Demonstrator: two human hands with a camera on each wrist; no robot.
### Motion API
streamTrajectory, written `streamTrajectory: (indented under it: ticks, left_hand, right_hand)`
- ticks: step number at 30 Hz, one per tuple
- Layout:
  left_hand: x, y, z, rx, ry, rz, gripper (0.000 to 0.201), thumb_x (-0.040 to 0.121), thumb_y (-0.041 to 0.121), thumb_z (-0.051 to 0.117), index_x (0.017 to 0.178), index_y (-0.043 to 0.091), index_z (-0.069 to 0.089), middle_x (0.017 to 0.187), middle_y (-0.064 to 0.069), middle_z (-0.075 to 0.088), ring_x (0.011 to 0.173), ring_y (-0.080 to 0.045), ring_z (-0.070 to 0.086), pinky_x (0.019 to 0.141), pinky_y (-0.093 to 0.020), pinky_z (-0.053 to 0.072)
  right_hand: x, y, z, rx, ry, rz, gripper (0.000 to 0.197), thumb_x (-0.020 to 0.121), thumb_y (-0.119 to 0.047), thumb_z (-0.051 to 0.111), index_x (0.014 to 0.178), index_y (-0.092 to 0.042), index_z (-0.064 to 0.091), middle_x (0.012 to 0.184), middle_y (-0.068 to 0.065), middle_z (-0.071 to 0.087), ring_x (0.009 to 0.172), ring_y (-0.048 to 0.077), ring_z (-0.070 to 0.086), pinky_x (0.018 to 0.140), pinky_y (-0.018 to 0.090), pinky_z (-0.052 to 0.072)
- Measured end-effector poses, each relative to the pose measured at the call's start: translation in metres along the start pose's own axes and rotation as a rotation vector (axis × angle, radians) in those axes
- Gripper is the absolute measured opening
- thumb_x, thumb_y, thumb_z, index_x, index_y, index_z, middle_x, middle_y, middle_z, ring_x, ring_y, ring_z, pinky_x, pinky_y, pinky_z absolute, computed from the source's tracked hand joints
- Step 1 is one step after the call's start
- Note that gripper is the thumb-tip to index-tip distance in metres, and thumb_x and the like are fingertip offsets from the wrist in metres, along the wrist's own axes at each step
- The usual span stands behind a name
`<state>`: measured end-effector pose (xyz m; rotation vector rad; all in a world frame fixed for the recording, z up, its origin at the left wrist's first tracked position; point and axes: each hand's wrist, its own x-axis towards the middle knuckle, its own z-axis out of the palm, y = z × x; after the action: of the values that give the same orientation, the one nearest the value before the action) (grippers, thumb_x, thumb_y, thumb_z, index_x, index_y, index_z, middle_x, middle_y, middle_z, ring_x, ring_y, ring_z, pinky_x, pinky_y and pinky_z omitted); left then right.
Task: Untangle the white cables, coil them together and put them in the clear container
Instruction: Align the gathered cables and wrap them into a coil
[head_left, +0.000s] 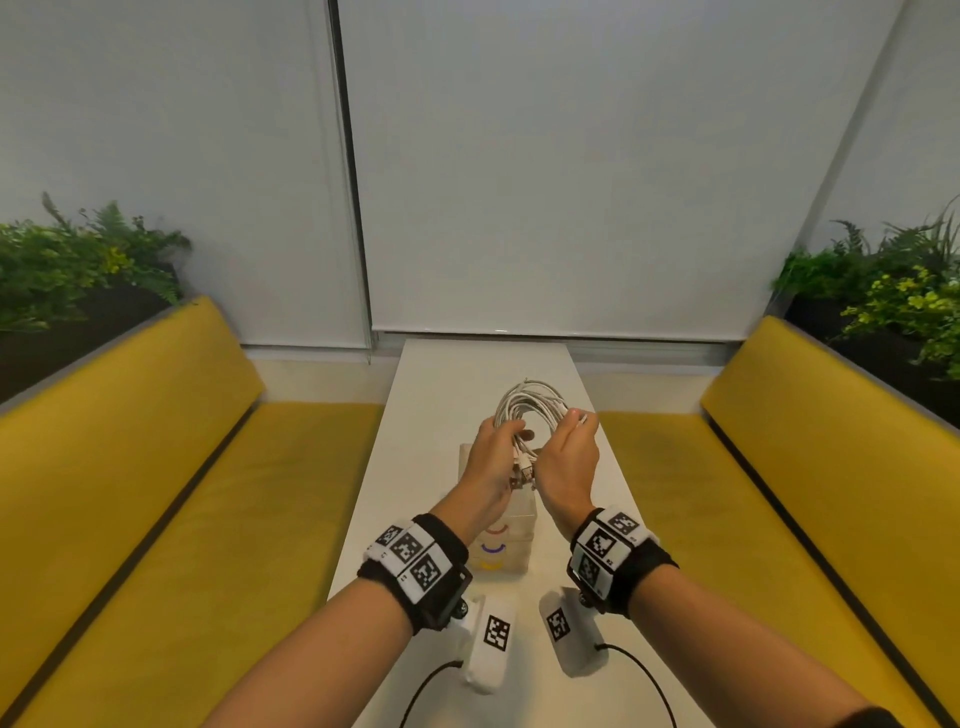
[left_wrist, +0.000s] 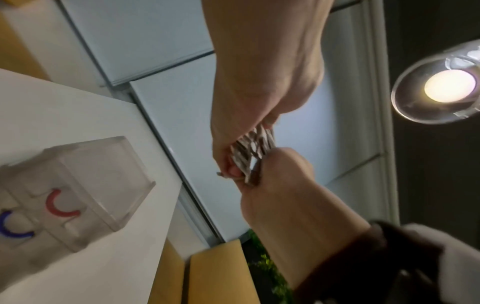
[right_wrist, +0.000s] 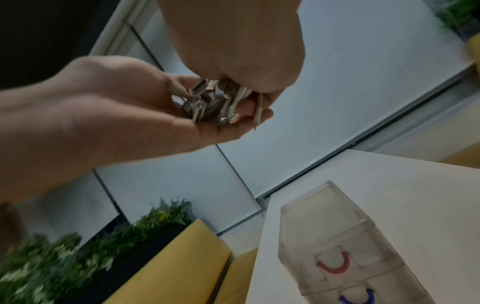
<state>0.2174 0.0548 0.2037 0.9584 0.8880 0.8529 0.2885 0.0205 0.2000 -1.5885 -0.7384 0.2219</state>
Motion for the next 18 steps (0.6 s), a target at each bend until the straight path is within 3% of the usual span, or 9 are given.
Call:
streamTrajectory:
  ticks: [3,6,9,11,14,18]
  left_hand:
    - [0.003,-0.002,0.003,0.004,0.093,0.046,0.031,0.104,0.032,0.049,0.129,0.013,0.053,0.115,-0.012,0.067,0.096,-0.023,0.066,0.074,-0.036,0.053]
    - [0.004,-0.01,0.007,0.039,0.182,0.133,0.04,0.102,0.051,0.044,0.133,0.026,0.046,0.119,-0.005,0.064,0.107,-0.02,0.063,0.085,-0.037,0.057]
    - [-0.003,-0.009,0.005,0.108,0.244,0.247,0.048,0.098,0.061,0.043,0.133,0.029,0.045,0.115,0.0,0.064,0.101,-0.014,0.064,0.077,-0.029,0.056]
    - [-0.003,-0.011,0.004,0.17,0.282,0.25,0.049,0.097,0.065,0.041,0.13,0.029,0.044,0.109,-0.001,0.065,0.094,-0.014,0.065,0.072,-0.031,0.057]
    - [-0.007,-0.011,0.003,0.258,0.284,0.237,0.056,0.093,0.072,0.037,0.128,0.028,0.039,0.108,-0.004,0.064,0.095,-0.022,0.064,0.084,-0.044,0.057]
    - [0.001,-0.009,-0.006,0.419,0.349,0.268,0.056,0.097,0.069,0.031,0.124,0.022,0.042,0.11,-0.008,0.066,0.096,-0.028,0.063,0.082,-0.04,0.054]
  right_hand:
    - [-0.007,0.003,0.006,0.037,-0.03,-0.049,0.025,0.106,-0.032,0.026,0.115,-0.016,0.042,0.091,0.0,0.058,0.081,0.022,0.058,0.068,0.033,0.047]
    - [-0.013,0.008,0.015,0.063,-0.073,-0.066,0.037,0.102,-0.049,0.025,0.129,-0.028,0.038,0.111,0.006,0.064,0.095,0.028,0.065,0.081,0.043,0.055]
    - [-0.012,0.009,0.016,0.069,-0.17,-0.032,0.036,0.104,-0.046,0.026,0.129,-0.025,0.04,0.113,0.009,0.064,0.097,0.027,0.064,0.085,0.045,0.055]
    - [-0.013,0.006,0.012,0.092,-0.253,0.003,0.029,0.106,-0.04,0.026,0.12,-0.021,0.043,0.106,0.008,0.062,0.09,0.021,0.062,0.08,0.04,0.054]
    - [-0.018,0.005,0.007,0.174,-0.372,0.112,0.032,0.107,-0.04,0.023,0.122,-0.019,0.042,0.11,0.001,0.06,0.095,0.011,0.062,0.077,0.027,0.052]
    - [-0.023,0.001,0.011,0.283,-0.509,0.25,0.037,0.105,-0.046,0.022,0.127,-0.024,0.042,0.124,-0.001,0.059,0.106,0.006,0.061,0.077,0.021,0.053]
